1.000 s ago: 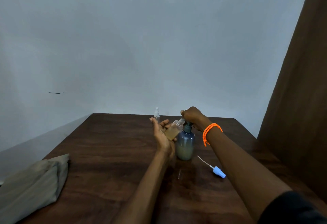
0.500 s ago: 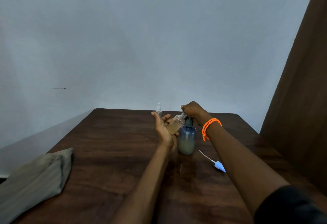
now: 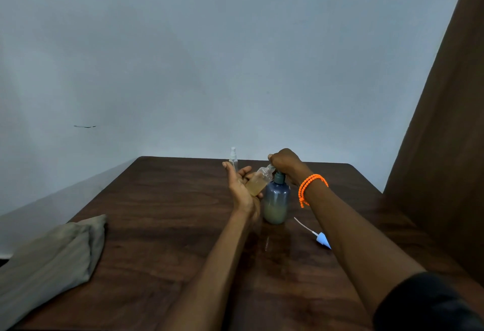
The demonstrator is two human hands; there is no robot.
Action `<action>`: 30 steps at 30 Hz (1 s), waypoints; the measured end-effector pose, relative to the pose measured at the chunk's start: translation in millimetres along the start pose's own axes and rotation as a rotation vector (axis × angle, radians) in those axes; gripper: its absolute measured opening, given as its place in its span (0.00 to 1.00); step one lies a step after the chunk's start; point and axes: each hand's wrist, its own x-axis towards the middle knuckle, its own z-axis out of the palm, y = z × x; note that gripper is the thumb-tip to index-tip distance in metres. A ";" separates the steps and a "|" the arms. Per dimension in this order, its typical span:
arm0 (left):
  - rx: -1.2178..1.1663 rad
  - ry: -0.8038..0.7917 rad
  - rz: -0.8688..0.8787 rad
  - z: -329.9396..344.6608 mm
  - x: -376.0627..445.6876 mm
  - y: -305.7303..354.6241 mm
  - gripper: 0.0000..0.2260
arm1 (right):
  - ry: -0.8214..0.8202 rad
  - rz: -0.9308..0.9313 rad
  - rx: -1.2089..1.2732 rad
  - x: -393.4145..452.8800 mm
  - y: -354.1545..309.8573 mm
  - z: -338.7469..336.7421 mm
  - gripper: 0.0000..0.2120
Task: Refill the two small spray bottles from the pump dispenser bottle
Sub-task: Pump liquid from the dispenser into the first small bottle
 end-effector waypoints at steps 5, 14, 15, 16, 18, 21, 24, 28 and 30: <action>-0.009 -0.015 0.003 0.9 -3.3 1.6 0.41 | 0.005 0.006 0.011 -6.4 -6.8 -7.2 0.16; 0.025 0.007 0.010 -0.8 -0.7 1.2 0.41 | -0.006 0.032 0.079 -12.2 1.2 -1.9 0.14; 0.021 0.008 0.010 -1.2 -1.1 0.6 0.40 | 0.000 0.025 0.076 -12.6 1.1 -3.4 0.14; 0.019 0.006 0.010 -0.9 -2.1 0.9 0.41 | 0.004 0.024 0.055 -12.8 -0.3 -5.4 0.15; 0.010 -0.003 0.009 0.1 -3.5 2.7 0.42 | 0.002 0.014 0.040 -13.7 -6.8 -9.3 0.15; 0.006 -0.005 0.006 2.1 -5.1 6.9 0.39 | -0.023 0.012 0.030 -14.9 -14.1 -12.6 0.16; 0.035 -0.006 -0.003 1.6 -2.9 5.9 0.41 | -0.009 -0.003 -0.010 -15.3 -11.1 -7.6 0.17; 0.049 0.006 -0.022 -0.7 -2.3 3.5 0.41 | -0.002 0.006 -0.043 -18.1 -6.1 -5.9 0.17; 0.036 0.007 -0.017 0.7 -4.3 4.4 0.39 | -0.020 0.001 -0.027 -19.7 -8.8 -12.1 0.17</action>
